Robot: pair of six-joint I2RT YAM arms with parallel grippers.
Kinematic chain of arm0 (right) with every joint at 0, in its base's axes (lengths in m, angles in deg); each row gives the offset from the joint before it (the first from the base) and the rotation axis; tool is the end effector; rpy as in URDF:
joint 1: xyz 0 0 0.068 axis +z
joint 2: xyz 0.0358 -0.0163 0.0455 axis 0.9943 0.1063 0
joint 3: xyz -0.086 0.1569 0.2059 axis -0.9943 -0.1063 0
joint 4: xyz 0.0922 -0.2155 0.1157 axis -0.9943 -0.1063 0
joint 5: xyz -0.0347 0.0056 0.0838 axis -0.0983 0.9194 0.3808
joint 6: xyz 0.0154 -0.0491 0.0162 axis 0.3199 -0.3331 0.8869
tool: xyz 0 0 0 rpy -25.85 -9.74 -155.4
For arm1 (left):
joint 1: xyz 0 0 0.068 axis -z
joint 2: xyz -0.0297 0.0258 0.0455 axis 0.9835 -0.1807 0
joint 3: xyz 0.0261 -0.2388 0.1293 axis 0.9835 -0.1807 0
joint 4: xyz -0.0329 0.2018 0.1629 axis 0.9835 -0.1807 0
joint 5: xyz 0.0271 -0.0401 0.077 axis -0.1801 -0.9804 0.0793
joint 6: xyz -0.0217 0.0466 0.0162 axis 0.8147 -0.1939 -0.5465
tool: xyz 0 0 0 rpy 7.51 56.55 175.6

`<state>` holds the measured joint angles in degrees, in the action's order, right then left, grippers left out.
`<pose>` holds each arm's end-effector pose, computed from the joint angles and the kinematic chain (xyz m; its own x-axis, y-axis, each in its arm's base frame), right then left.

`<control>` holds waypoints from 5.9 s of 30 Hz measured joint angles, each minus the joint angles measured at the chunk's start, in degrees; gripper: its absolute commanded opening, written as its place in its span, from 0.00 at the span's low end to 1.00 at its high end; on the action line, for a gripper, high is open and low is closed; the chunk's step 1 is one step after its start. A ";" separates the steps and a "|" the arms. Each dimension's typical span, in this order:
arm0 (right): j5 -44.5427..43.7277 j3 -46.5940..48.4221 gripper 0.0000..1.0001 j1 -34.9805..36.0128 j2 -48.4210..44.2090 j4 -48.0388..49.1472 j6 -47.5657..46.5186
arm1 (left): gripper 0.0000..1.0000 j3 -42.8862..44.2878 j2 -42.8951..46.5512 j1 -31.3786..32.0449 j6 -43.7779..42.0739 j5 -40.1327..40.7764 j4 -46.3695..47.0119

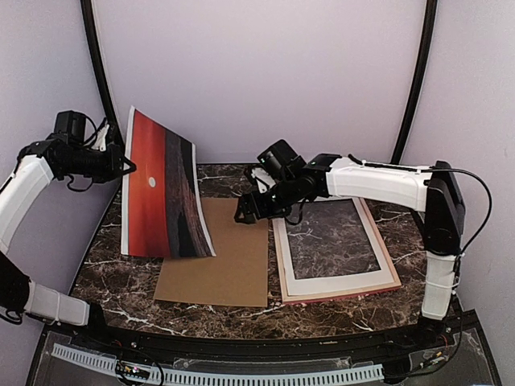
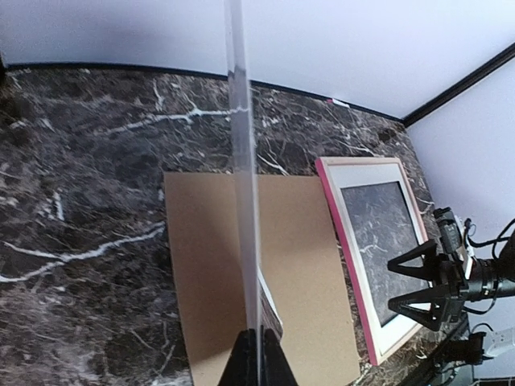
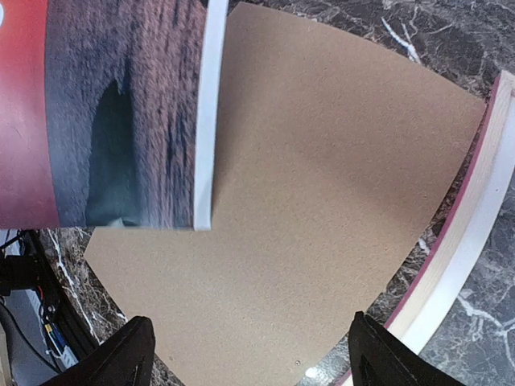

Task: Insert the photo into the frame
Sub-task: Pick up the photo from the backboard, then turn over the photo, then place the photo on the mat board.

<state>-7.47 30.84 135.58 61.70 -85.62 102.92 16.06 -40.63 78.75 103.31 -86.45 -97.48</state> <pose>0.2726 0.3537 0.2587 -0.7864 -0.2990 -0.5406 -0.5502 0.7369 0.3928 0.2569 -0.0139 0.3671 -0.6708 -0.2171 -0.7091 0.2315 0.8471 -0.4783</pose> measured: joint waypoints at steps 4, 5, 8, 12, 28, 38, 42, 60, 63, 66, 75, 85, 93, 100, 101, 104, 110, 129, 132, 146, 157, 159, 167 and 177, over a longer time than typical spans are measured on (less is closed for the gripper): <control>-1.29 0.13 0.85 -0.81 -1.44 -0.68 -0.42 | 0.00 14.99 -3.34 0.92 -3.74 8.11 -9.53; -1.53 0.11 0.85 -0.94 -1.46 -0.90 -0.42 | 0.00 18.73 -4.17 1.64 -4.46 10.82 -11.74; -1.81 -0.42 0.85 -1.09 -1.46 -1.62 -0.39 | 0.00 28.70 -6.95 5.92 -5.99 19.26 -17.64; -2.25 -1.40 0.85 -1.11 -1.46 -1.97 -0.37 | 0.00 36.26 -10.29 11.65 -6.14 26.01 -21.79; -2.82 -9.16 0.85 -0.20 -8.96 4.66 5.35 | 0.00 -1.18 -19.74 22.16 16.70 7.87 13.84; -5.99 -10.93 0.85 6.93 -7.54 12.79 13.11 | 0.00 -6.84 -31.06 30.80 36.06 4.13 38.82; -8.26 -11.30 0.82 8.00 -6.73 13.73 15.41 | 0.00 -6.84 -32.81 32.83 41.42 4.11 44.78; -19.85 0.87 0.38 9.81 5.92 0.15 15.04 | 0.04 -6.88 -35.23 34.99 48.37 4.22 52.46; -21.07 2.99 0.31 10.03 6.58 -2.12 14.25 | 0.05 -6.88 -36.17 35.50 48.37 4.42 52.63; -22.12 4.11 0.24 10.19 7.50 -3.96 13.73 | 0.06 -6.88 -36.89 35.87 48.37 4.72 52.63; -24.02 4.37 0.00 10.19 9.20 -7.02 12.37 | 0.33 -6.88 -37.42 36.06 48.33 4.96 52.61; -24.57 -2.12 0.00 8.44 4.37 -5.88 12.13 | 0.73 -5.49 -36.68 35.56 44.83 1.86 50.77; -19.47 -18.99 0.00 1.66 -11.23 -4.13 8.50 | 0.78 -1.14 -27.41 31.61 34.77 -3.80 44.19; -16.65 -28.70 0.00 -11.82 -29.90 -10.21 2.47 | 0.78 2.67 -20.33 29.88 24.50 -2.73 35.93; -16.33 -29.11 0.00 -13.81 -31.74 -11.10 1.57 | 0.78 2.71 -20.11 29.88 23.54 -2.36 34.99; -15.69 -29.46 0.00 -18.25 -34.32 -13.68 -1.16 | 0.79 2.71 -20.15 29.90 21.44 -1.27 32.41; -14.88 -29.64 0.00 -21.73 -31.01 -17.38 -7.04 | 0.79 2.71 -20.37 29.90 19.76 -0.68 29.88; -12.04 -32.11 0.00 -29.35 -28.26 -17.66 -14.21 | 0.79 2.71 -22.10 29.90 19.39 -0.22 28.28; -11.23 -32.92 0.00 -30.36 -28.30 -17.20 -14.23 | 0.79 2.71 -22.25 29.90 19.39 0.00 28.24; -6.62 -36.04 0.03 -30.77 -28.28 -12.24 -12.02 | 0.80 2.71 -23.10 29.90 19.34 0.26 27.47; -6.62 -36.87 0.22 -31.78 -28.28 -10.73 -10.45 | 0.80 2.71 -23.12 29.90 19.23 0.37 27.02; -6.84 -36.87 0.28 -31.87 -28.24 -10.56 -10.73 | 0.80 2.71 -23.15 29.90 19.17 0.37 26.95; -7.93 -36.92 0.49 -31.98 -27.47 -10.43 -10.45 | 0.80 2.71 -23.19 29.90 18.75 0.37 26.05; -11.61 -37.09 0.63 -32.30 -25.90 -10.34 -9.46 | 0.81 2.71 -23.26 29.90 17.79 0.92 24.90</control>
<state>-19.08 -6.25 103.28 35.80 -95.96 93.46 18.77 -63.89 108.65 121.10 -85.53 -72.58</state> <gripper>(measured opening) 0.611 0.804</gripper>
